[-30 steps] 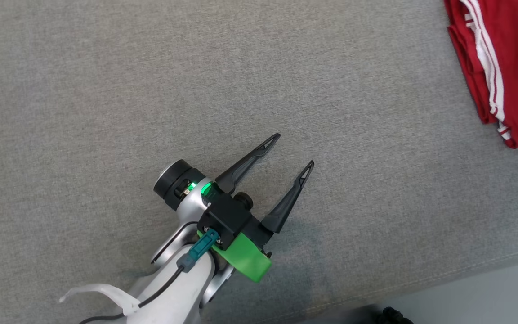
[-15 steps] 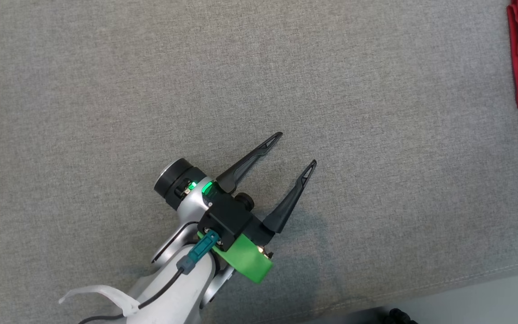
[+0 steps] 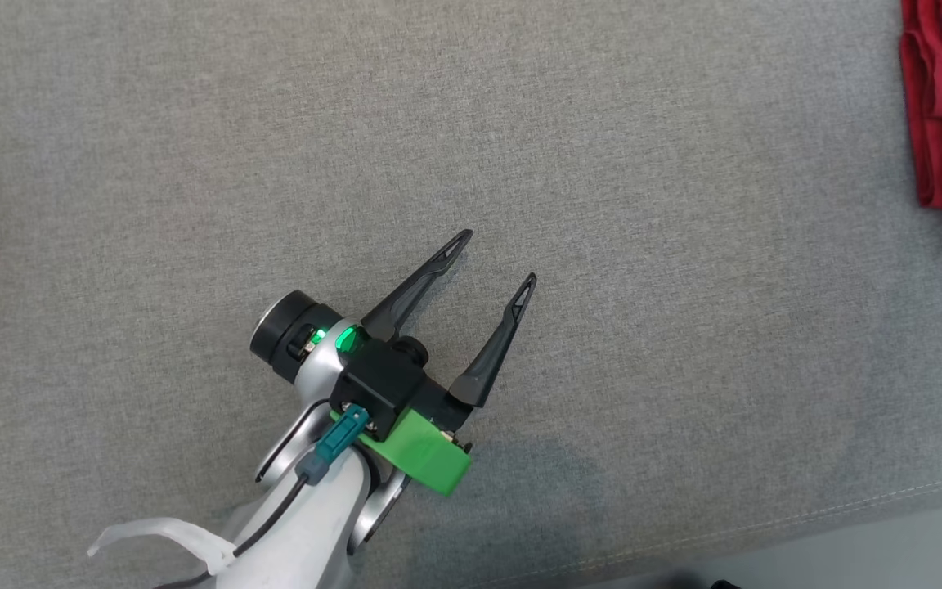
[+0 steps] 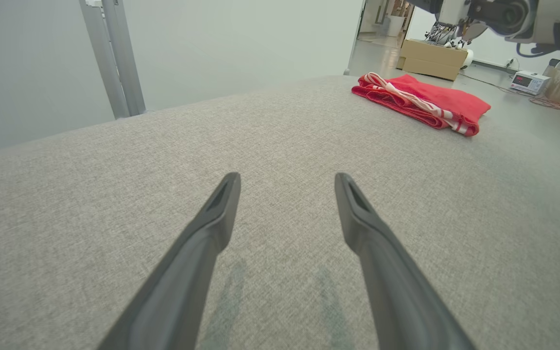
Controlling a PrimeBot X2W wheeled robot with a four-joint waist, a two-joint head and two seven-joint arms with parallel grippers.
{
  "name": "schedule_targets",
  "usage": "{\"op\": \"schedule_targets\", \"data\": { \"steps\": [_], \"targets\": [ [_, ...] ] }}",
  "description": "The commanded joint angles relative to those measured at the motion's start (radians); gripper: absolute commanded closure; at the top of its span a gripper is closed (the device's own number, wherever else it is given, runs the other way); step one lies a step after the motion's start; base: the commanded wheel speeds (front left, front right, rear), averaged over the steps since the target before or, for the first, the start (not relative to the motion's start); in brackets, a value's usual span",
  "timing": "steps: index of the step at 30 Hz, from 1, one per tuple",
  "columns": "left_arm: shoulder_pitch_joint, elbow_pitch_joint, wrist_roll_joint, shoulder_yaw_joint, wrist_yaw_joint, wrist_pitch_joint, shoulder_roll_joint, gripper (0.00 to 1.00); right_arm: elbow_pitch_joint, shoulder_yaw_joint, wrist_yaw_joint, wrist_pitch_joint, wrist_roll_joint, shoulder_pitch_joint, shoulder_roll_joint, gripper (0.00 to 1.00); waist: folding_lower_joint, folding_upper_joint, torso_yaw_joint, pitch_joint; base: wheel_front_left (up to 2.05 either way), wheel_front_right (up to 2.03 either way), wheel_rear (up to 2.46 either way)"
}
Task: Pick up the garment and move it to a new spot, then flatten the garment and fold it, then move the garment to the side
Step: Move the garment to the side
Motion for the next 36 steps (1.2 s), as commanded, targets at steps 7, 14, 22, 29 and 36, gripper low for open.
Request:
{"op": "schedule_targets", "data": {
  "steps": [7,14,22,29,36],
  "targets": [
    [0.066,0.011,0.01,0.112,0.004,0.0,-0.023,0.0,-0.113,0.22,-0.002,-0.002,0.195,0.155,0.048,0.0,-0.0001,0.0,0.006,-0.109,0.0,0.0,0.0],
    [0.148,0.027,0.012,0.214,0.003,0.0,-0.037,0.0,-0.15,0.337,-0.002,-0.002,0.282,0.322,0.082,0.0,-0.0001,0.0,0.053,-0.226,0.0,0.0,0.0],
    [0.255,0.068,-0.006,0.347,0.003,0.0,-0.054,0.0,-0.156,0.404,-0.002,-0.002,0.344,0.498,0.155,0.0,-0.0001,0.0,0.088,-0.351,0.0,0.0,0.0],
    [0.339,0.097,0.007,0.431,0.001,0.0,-0.062,0.0,-0.147,0.458,-0.002,-0.002,0.332,0.63,0.206,0.0,-0.0001,0.0,0.104,-0.443,0.0,0.0,0.0],
    [0.386,0.129,0.008,0.501,0.007,0.0,-0.066,0.0,-0.144,0.447,-0.002,-0.002,0.336,0.692,0.228,0.0,-0.0001,0.0,0.11,-0.495,0.0,0.0,0.0]
  ]
}}
